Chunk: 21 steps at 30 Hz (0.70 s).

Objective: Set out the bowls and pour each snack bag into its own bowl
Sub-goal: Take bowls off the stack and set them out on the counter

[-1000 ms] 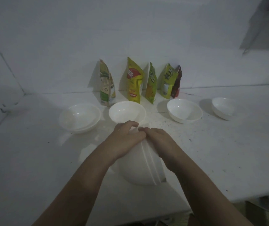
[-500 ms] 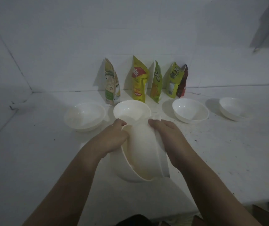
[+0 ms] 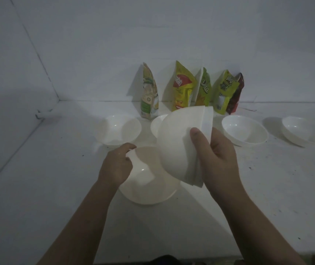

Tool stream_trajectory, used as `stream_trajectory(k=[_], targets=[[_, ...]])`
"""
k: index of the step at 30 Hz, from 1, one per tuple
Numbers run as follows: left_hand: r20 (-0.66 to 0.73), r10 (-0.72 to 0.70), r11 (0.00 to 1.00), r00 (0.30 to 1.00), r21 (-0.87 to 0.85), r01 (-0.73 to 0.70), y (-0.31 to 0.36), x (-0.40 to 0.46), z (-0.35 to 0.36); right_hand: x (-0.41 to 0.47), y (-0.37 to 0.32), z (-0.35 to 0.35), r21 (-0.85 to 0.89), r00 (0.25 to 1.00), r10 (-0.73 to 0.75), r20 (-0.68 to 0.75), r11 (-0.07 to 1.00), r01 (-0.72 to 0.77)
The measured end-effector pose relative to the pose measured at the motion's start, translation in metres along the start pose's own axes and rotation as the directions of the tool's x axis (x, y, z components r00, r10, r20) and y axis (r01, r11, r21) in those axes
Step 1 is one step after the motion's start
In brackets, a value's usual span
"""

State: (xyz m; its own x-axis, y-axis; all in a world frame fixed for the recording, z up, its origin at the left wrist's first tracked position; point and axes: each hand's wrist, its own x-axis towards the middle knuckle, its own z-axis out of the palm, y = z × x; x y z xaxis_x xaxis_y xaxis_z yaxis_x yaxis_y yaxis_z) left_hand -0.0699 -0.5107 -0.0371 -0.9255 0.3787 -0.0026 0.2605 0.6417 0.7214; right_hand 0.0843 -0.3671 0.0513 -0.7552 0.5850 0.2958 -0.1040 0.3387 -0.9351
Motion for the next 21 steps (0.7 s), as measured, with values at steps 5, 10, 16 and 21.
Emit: stream_trajectory(k=[5, 10, 16, 21], targets=[[-0.108, 0.262, 0.965, 0.959, 0.057, -0.257, 0.025, -0.007, -0.003, -0.003, 0.010, 0.001, -0.013, 0.996, -0.080, -0.048, 0.997, 0.079], [-0.018, 0.477, 0.871, 0.879, -0.126, -0.475, 0.082, -0.028, -0.003, -0.004, 0.016, -0.006, 0.002, 0.985, -0.122, -0.125, 0.992, 0.123], [0.132, 0.550, 0.816, 0.825, -0.294, -0.497, 0.116, -0.046, 0.020, -0.003, 0.023, -0.031, 0.012, 0.977, -0.108, -0.185, 0.994, 0.113], [0.184, 0.576, 0.807, 0.796, -0.281, -0.519, 0.149, -0.053, 0.050, -0.004, 0.036, -0.070, 0.065, 0.981, -0.039, -0.189, 0.997, 0.053]])
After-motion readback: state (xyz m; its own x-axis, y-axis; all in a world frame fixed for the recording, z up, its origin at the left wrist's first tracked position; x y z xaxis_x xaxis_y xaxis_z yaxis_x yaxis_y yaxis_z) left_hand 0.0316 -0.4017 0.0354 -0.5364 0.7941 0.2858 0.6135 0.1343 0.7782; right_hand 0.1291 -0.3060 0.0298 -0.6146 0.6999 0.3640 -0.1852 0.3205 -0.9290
